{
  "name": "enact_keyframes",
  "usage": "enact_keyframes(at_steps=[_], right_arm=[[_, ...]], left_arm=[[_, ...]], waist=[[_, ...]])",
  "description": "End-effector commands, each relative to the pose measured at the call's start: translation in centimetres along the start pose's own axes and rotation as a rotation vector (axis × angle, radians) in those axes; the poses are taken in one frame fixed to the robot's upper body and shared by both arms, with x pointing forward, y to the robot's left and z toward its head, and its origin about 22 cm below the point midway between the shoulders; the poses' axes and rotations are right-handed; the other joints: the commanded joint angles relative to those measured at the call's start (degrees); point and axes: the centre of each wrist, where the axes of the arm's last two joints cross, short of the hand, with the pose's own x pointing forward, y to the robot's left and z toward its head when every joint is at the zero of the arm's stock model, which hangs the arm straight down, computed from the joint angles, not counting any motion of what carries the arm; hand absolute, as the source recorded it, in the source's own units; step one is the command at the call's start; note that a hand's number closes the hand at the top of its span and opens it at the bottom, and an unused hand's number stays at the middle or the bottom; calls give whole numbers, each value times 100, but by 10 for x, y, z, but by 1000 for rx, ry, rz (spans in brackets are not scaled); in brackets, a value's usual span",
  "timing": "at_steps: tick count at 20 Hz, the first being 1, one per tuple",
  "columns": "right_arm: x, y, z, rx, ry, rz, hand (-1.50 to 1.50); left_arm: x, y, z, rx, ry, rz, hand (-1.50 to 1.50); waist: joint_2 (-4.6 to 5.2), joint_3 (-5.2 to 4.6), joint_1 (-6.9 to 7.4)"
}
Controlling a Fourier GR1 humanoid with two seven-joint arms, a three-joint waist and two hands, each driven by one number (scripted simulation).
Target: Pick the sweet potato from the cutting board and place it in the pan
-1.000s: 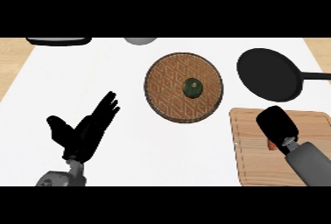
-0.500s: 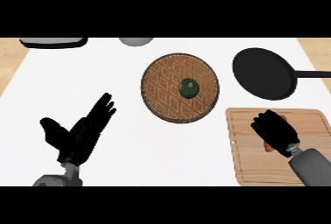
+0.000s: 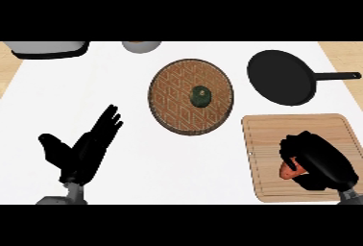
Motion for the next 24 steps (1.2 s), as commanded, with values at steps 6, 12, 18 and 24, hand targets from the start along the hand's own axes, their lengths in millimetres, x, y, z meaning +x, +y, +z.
enact_keyframes(at_steps=[6, 12, 18, 24], right_arm=[[-15, -44, 53, -290, -16, -493, 150], [-50, -55, 48, -309, 66, -675, 150], [-105, -52, 23, -355, 120, -520, 150], [-115, -23, -36, -438, 166, -471, 150]], left_arm=[[6, 3, 1, -25, -2, -8, 0], [13, -24, -20, -70, 2, -4, 0], [9, -20, -21, -68, 1, -12, 0], [-5, -22, -15, -93, -1, -13, 0]], waist=[[36, 9, 129], [92, 12, 340], [105, 15, 424], [127, 19, 504]])
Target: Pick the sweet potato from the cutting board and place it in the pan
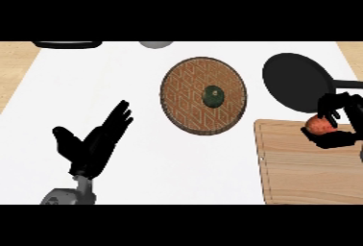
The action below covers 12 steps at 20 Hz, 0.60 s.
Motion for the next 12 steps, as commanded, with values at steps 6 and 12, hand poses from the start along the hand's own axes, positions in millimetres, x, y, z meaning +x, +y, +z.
enact_keyframes(at_steps=[6, 12], right_arm=[[-31, 4, -48, -261, 102, 60, 150], [-35, 8, -67, -313, 124, 37, 150]], left_arm=[[3, -3, 1, -22, -10, -17, 0], [6, -20, -18, -45, -35, -9, 0]], waist=[[71, 15, 210], [148, 21, 278]])
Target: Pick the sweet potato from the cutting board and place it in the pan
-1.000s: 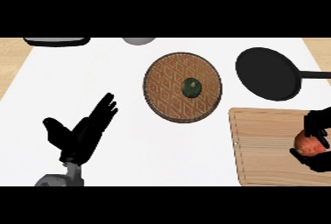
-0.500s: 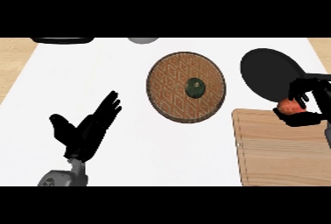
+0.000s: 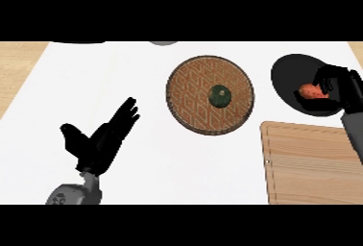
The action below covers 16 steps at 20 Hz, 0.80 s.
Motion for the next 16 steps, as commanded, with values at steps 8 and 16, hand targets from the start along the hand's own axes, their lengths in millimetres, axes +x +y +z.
enact_keyframes(at_steps=[8, 16], right_arm=[[-9, -19, -13, -77, 39, 25, 150], [-14, -1, 0, 205, 214, 121, -150]], left_arm=[[10, -4, -4, -54, -20, -3, 0], [13, -6, -8, -67, -36, -28, 0]], waist=[[125, 25, 281], [189, 30, 455]])
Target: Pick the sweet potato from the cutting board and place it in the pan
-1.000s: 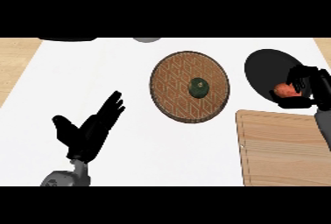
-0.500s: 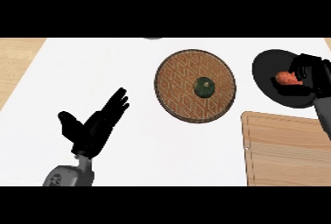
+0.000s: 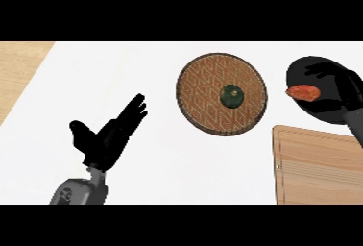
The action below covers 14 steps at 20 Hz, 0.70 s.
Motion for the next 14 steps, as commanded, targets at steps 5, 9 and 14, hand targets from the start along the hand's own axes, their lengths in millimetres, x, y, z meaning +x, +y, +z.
enact_keyframes(at_steps=[5, 9, 14], right_arm=[[13, -8, -18, 4, -50, -305, -150], [4, -8, -10, -58, -26, -500, -150], [-15, -18, 9, 31, 36, -648, -150]], left_arm=[[-3, 0, 0, -4, 9, 9, 0], [0, 5, 1, 34, -4, 8, 0], [3, 2, -1, 18, 2, 13, 0]], waist=[[-11, 20, -57], [1, 28, -81], [10, 28, -116]])
